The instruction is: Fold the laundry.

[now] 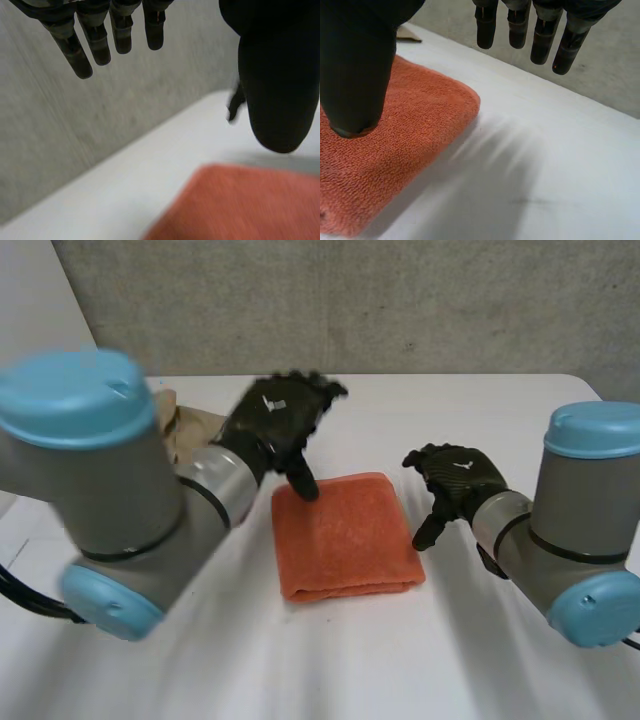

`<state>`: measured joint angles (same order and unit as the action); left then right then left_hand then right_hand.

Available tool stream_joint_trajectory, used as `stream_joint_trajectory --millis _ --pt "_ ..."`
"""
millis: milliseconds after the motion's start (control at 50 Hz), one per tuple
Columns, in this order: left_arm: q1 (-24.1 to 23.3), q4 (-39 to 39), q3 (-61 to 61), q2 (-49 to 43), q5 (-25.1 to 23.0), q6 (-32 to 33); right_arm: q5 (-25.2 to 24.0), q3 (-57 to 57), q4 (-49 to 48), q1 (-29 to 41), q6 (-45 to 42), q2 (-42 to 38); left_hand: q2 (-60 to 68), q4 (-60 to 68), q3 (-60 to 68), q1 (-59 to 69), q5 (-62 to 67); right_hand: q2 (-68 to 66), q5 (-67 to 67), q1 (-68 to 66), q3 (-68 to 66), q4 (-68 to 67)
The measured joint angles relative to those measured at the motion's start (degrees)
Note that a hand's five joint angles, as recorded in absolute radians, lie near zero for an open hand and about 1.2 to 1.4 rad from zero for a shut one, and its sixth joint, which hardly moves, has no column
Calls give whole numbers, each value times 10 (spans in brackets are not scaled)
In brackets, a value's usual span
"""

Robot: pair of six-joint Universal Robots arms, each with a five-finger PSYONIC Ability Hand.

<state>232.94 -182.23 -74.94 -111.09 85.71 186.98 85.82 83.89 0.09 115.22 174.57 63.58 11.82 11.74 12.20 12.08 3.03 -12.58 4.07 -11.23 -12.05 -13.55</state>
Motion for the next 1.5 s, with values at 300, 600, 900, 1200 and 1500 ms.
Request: stream_joint_trajectory --millis 300,600,900,1200,1500 --pt "60 40 -7 91 -168 -103 -73 71 26 -32 93 -7 0 0 0 0 0 0 0 0 0 0" --pt "73 38 -15 99 -173 -117 -85 60 -24 -24 140 -69 0 0 0 0 0 0 0 0 0 0" --pt "74 37 -19 93 -170 -116 -81 34 -56 -1 141 -97 0 0 0 0 0 -107 72 -79 -105 -89" --pt "75 37 -21 88 -170 -116 -81 -21 -56 7 155 -142 0 0 0 0 0 -350 308 -229 -343 -363" --pt "78 35 -20 74 -170 -116 -83 -154 -44 5 100 -185 0 0 0 0 0 -521 492 -266 -518 -545"
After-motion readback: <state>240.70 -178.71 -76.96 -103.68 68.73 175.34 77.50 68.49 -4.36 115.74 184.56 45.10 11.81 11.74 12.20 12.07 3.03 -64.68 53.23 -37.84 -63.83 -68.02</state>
